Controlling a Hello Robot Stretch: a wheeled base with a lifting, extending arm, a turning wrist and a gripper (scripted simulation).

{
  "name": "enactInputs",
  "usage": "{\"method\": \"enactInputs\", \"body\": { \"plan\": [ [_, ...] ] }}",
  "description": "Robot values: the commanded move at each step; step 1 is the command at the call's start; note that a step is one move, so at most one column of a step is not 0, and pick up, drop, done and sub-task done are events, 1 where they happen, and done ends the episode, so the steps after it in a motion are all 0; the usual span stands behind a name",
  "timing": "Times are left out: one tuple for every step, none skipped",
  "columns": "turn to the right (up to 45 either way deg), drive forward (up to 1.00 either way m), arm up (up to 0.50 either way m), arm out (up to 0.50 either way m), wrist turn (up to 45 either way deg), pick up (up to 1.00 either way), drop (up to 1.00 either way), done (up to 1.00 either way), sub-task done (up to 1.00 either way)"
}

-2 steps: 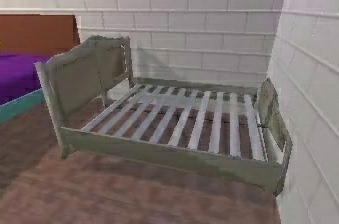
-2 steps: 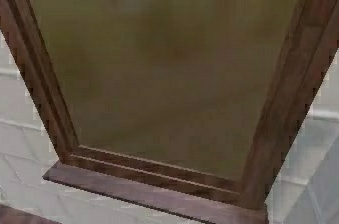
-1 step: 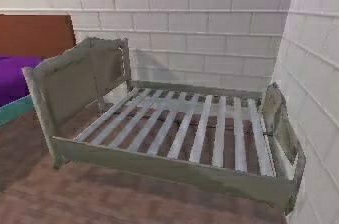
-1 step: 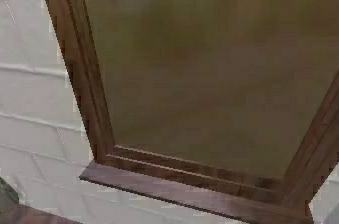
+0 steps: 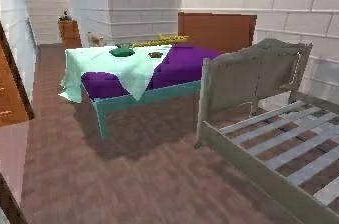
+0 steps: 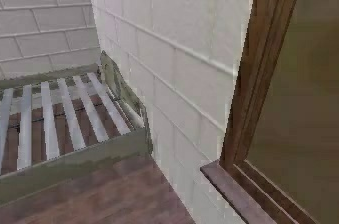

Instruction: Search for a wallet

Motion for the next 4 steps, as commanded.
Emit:
{"method": "enactInputs", "body": {
  "plan": [
    [-27.0, 0.0, 0.0, 0.0, 0.0, 0.0, 0.0, 0.0, 0.0],
    [0.0, 1.0, 0.0, 0.0, 0.0, 0.0, 0.0, 0.0, 0.0],
    [-3.0, 0.0, 0.0, 0.0, 0.0, 0.0, 0.0, 0.0, 0.0],
    [0.0, 0.6, 0.0, 0.0, 0.0, 0.0, 0.0, 0.0, 0.0]
  ]
}}
